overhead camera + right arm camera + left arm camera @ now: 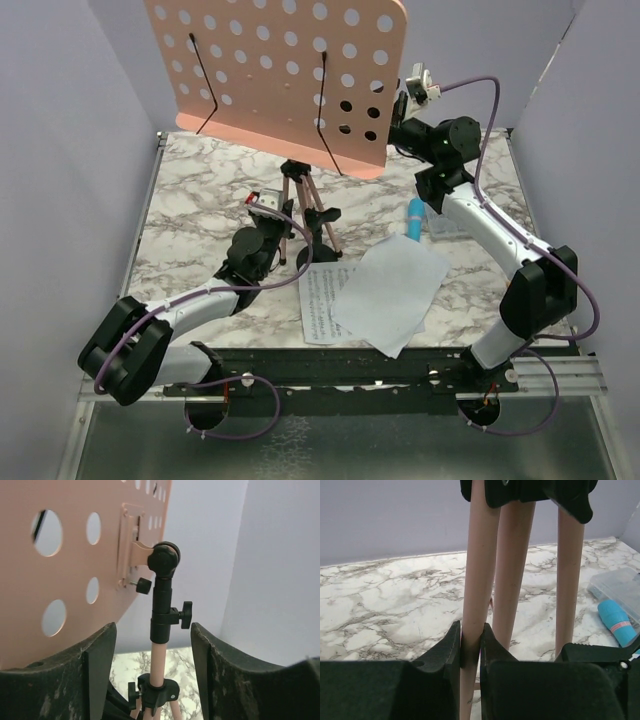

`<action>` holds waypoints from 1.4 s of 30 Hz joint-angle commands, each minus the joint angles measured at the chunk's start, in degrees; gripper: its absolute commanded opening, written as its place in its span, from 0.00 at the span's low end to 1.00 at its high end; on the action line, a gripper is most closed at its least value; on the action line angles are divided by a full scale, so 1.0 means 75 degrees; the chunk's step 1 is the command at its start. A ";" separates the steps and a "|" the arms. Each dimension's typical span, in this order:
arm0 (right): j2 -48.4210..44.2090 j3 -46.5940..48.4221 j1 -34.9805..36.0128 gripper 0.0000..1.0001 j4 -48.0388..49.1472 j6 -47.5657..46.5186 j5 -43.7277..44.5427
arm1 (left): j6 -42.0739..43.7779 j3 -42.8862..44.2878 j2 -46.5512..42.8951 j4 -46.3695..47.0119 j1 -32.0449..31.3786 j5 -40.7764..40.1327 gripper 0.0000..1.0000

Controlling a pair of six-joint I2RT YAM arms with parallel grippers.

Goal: Set up the instrument practice props

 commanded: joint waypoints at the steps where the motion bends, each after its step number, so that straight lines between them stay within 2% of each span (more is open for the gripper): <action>1: 0.0181 0.0342 -0.0009 0.66 0.0404 0.0327 -0.0407 | -0.0627 -0.0341 0.0256 -0.1416 0.0099 -0.0722 0.00; 5: 0.0281 0.0152 -0.0010 0.74 0.0418 0.0284 -0.0311 | -0.0476 -0.0297 0.0246 -0.1497 0.0088 -0.0736 0.00; 9: 0.0475 0.0075 -0.0007 0.78 0.0386 0.0264 -0.0303 | -0.0253 -0.0228 0.0197 -0.1630 0.0050 -0.0734 0.00; 22: 0.1073 -0.0037 -0.0009 0.82 0.0234 0.0218 -0.0747 | 0.0783 0.0038 0.0264 -0.2127 -0.0208 -0.1165 0.00; 28: 0.1604 0.0527 -0.0009 0.84 0.0231 0.0478 -0.1039 | 0.1121 0.0142 0.0341 -0.2199 -0.0488 -0.1380 0.00; 37: 0.2852 0.2058 0.0143 0.85 0.0590 0.1639 -0.1709 | 0.1245 0.0325 0.0569 -0.2227 -0.0791 -0.1503 0.00; 42: 0.3074 0.2347 0.0342 0.85 0.0693 0.1809 -0.2048 | 0.1284 0.0383 0.0615 -0.2256 -0.0890 -0.1544 0.00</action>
